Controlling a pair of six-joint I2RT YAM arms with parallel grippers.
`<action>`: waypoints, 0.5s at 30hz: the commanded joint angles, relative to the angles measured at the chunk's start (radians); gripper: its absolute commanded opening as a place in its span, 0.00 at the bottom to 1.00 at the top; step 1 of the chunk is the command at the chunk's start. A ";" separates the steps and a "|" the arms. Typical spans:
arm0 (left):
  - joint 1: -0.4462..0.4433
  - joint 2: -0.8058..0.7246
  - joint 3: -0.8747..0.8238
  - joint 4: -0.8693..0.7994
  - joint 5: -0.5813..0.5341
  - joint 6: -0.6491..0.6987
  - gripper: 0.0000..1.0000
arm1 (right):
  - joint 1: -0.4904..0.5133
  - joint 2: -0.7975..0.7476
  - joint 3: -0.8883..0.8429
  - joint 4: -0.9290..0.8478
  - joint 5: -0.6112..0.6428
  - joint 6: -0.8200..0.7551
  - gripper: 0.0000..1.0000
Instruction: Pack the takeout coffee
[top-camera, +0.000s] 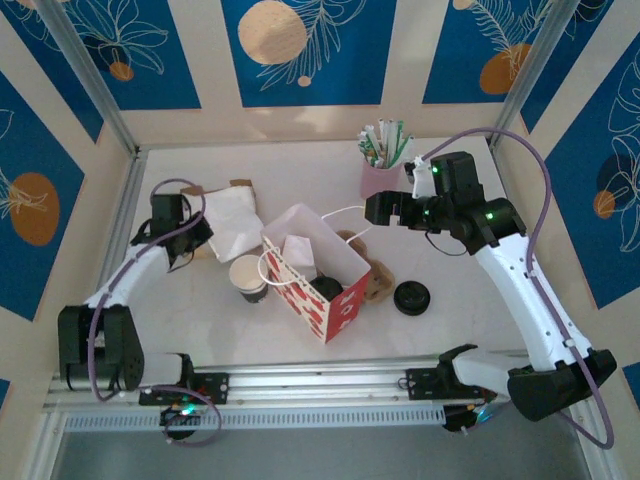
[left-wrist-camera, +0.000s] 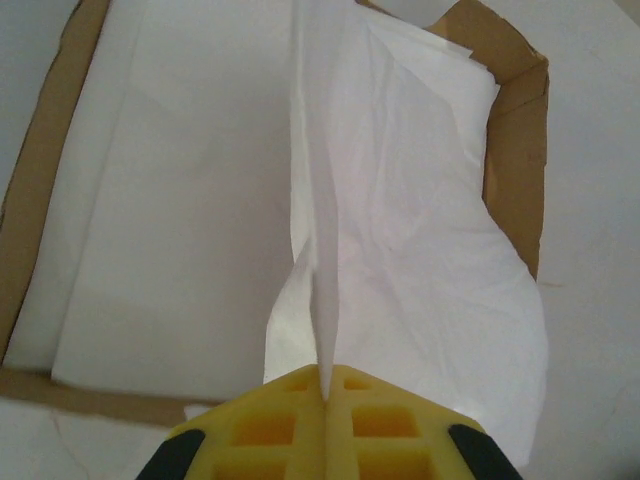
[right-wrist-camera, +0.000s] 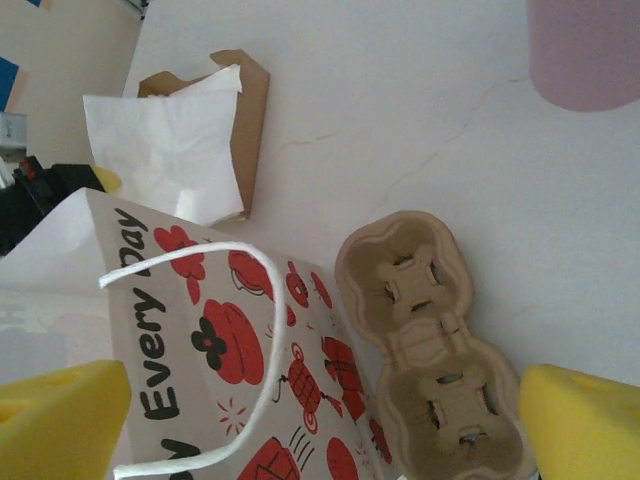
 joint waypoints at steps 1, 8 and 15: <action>0.033 0.062 0.061 -0.001 0.039 0.090 0.00 | -0.023 -0.015 -0.025 0.034 -0.036 0.008 0.99; 0.060 0.183 0.140 0.037 0.064 0.115 0.00 | -0.049 -0.014 -0.046 0.046 -0.033 0.008 0.99; 0.081 0.240 0.150 0.064 0.053 0.116 0.00 | -0.073 -0.009 -0.062 0.064 -0.024 0.010 0.99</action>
